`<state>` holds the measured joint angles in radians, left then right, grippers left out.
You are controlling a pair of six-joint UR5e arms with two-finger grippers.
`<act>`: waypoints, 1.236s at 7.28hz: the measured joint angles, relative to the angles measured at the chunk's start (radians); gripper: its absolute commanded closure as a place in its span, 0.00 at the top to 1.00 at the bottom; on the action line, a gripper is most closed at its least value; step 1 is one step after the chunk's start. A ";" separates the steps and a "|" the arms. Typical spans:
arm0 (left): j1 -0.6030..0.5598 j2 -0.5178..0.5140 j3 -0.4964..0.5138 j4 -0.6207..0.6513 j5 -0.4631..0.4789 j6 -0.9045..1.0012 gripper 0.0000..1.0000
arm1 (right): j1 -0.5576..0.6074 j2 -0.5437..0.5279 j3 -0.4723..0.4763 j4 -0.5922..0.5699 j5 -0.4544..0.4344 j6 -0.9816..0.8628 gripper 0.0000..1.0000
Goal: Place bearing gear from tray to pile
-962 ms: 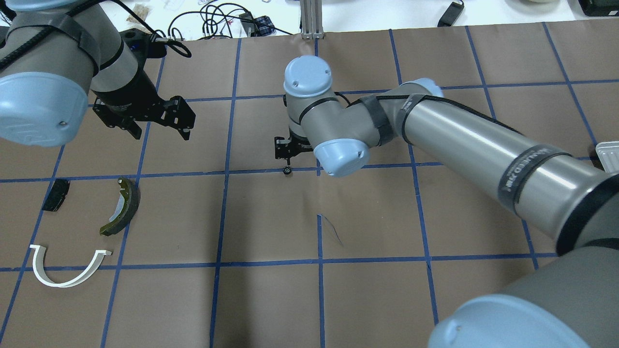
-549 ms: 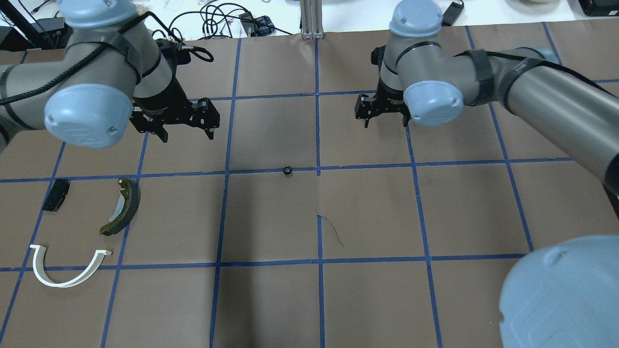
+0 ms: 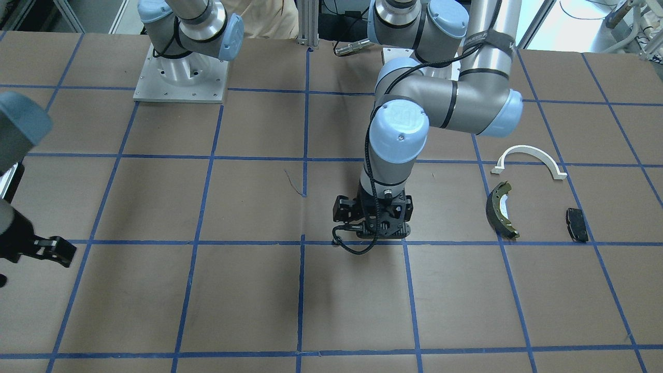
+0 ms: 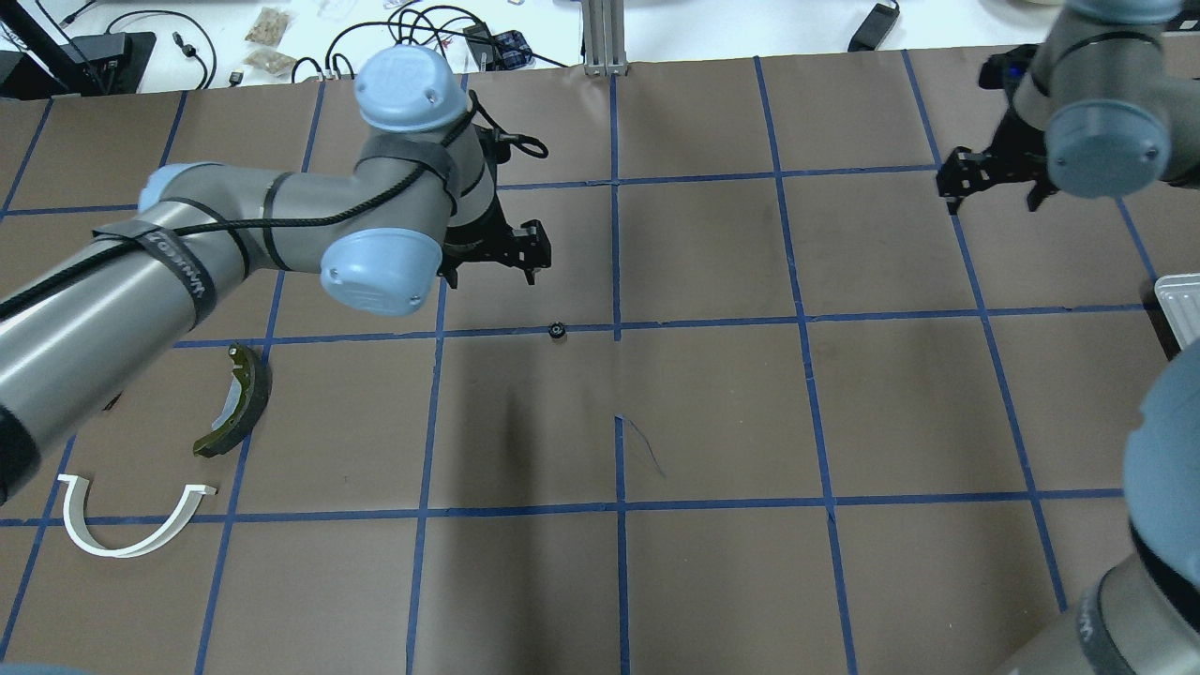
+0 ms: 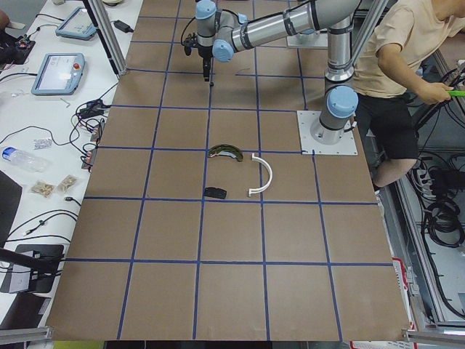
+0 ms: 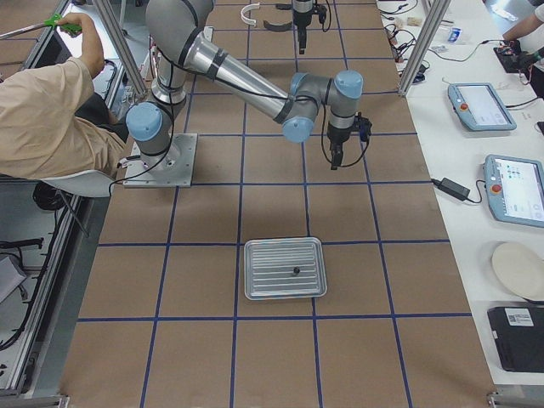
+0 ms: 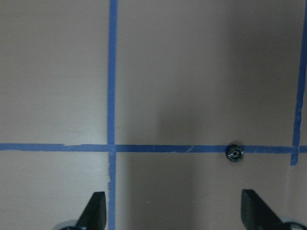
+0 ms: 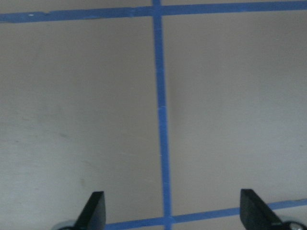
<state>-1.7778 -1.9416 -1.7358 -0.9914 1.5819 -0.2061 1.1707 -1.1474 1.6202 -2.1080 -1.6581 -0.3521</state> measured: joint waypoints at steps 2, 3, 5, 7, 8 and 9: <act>-0.047 -0.090 0.000 0.086 -0.003 -0.016 0.97 | -0.214 0.003 0.002 -0.001 0.000 -0.261 1.00; -0.058 -0.123 -0.001 0.111 -0.010 -0.015 0.92 | -0.308 0.007 0.004 -0.006 0.005 -0.378 1.00; -0.068 -0.152 -0.002 0.120 -0.017 -0.007 0.68 | -0.438 0.031 0.006 -0.029 0.023 -0.529 1.00; -0.070 -0.158 -0.002 0.109 -0.018 -0.005 0.56 | -0.493 0.102 0.006 -0.121 0.038 -0.618 0.96; -0.070 -0.158 -0.002 0.101 -0.021 -0.005 0.54 | -0.503 0.127 0.005 -0.151 0.043 -0.645 0.86; -0.070 -0.159 -0.003 0.090 -0.023 -0.006 0.47 | -0.507 0.142 0.004 -0.164 0.047 -0.657 0.81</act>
<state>-1.8476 -2.1008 -1.7384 -0.9019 1.5584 -0.2116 0.6633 -1.0054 1.6240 -2.2717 -1.6110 -1.0091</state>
